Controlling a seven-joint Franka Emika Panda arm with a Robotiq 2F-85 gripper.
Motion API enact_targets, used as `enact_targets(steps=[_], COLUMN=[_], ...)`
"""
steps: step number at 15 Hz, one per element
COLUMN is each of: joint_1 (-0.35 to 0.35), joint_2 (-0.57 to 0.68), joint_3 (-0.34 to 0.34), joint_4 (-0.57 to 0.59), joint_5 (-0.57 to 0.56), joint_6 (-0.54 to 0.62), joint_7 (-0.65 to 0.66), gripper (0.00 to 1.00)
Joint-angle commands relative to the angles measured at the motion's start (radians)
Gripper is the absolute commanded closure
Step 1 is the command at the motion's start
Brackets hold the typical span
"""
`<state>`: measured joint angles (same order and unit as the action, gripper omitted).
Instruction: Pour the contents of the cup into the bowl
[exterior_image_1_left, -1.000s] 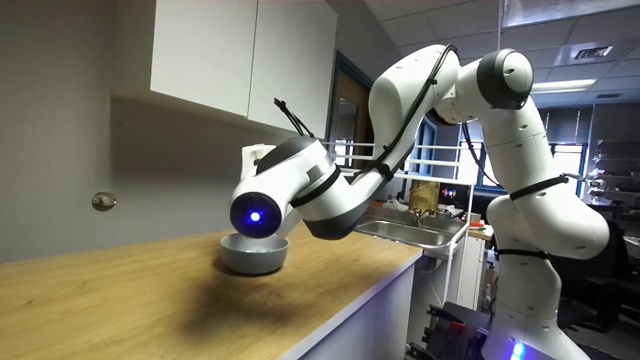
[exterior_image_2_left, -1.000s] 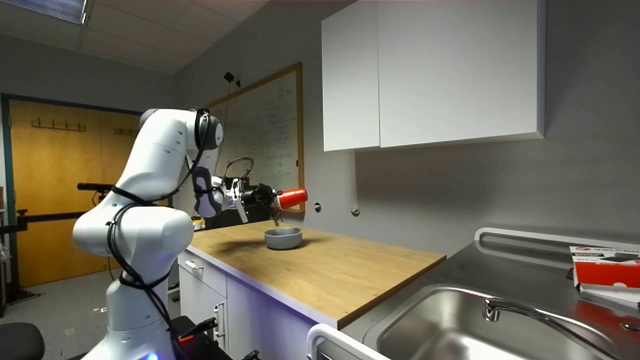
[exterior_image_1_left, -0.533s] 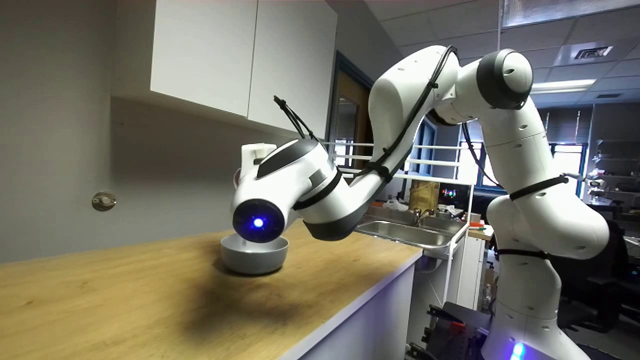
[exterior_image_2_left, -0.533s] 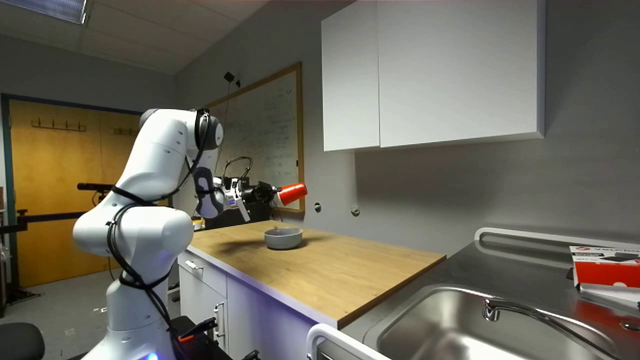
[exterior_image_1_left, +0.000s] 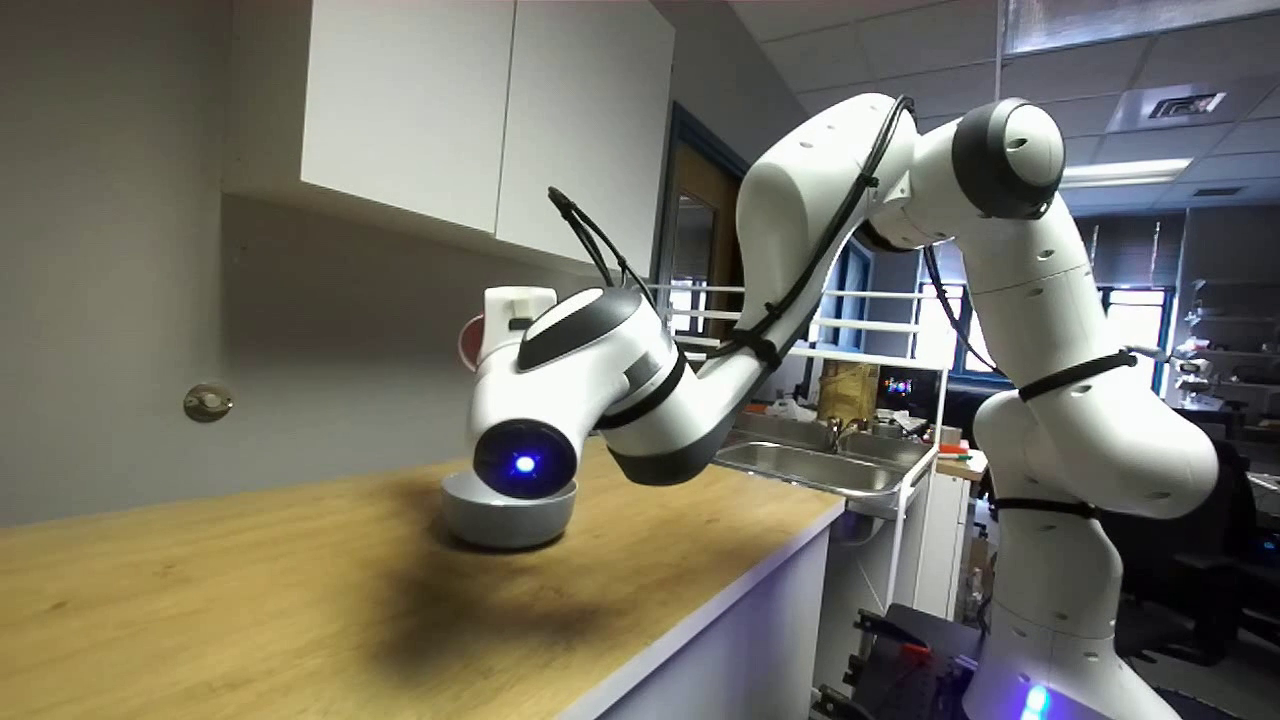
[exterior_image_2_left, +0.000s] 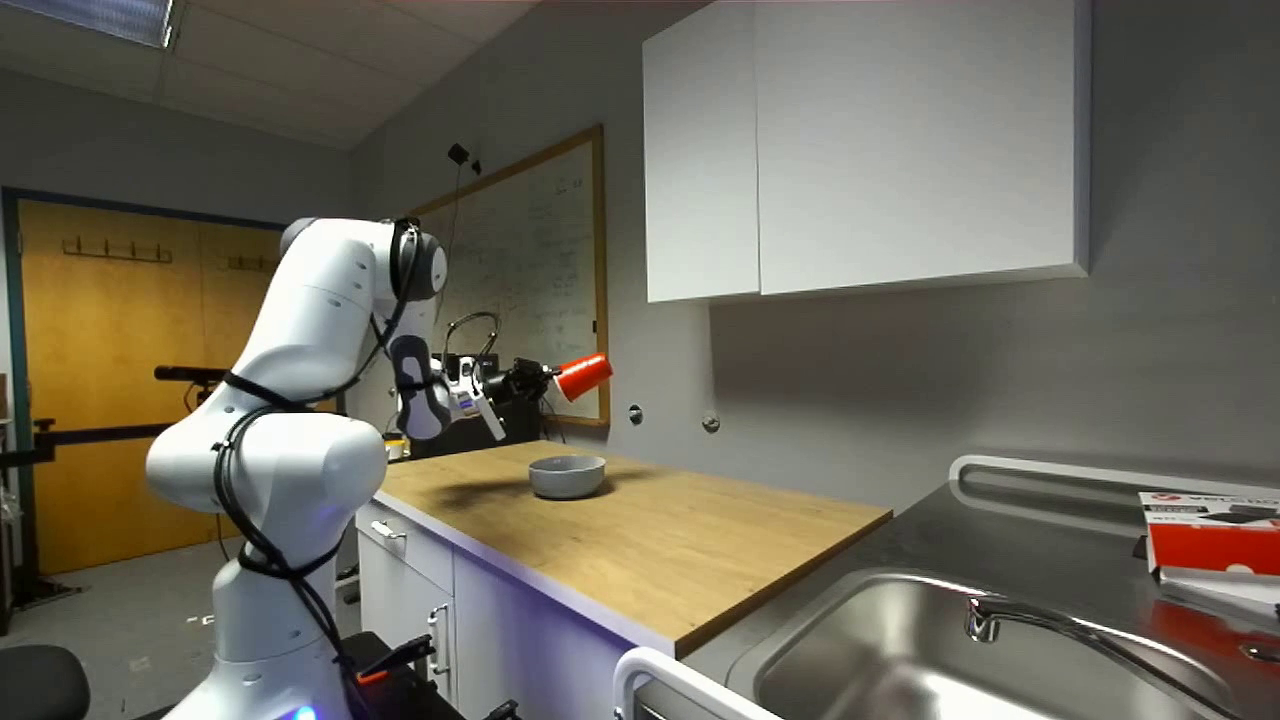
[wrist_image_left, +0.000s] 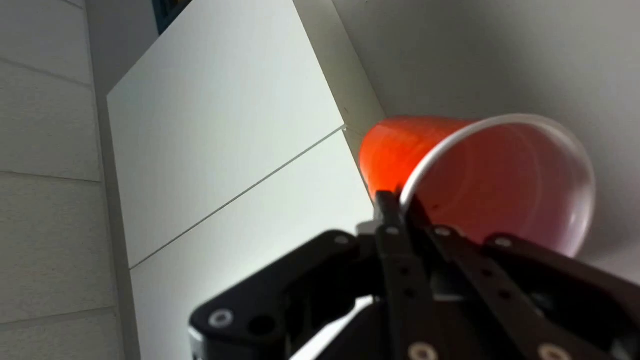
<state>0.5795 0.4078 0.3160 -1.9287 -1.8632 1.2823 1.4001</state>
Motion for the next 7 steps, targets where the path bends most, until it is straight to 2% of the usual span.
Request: enact_targets(steps=[1, 7], joint_1=[-0.018, -0.019], joint_2=[0.0, 0.009], joint_3=[0.022, 0.033], joint_4=[-0.01, -0.004], joint_5=[-0.036, -0.014], joint_6=[-0.031, -0.079], joint_7=[0.019, 0.021], gripper=[0.99, 0.99])
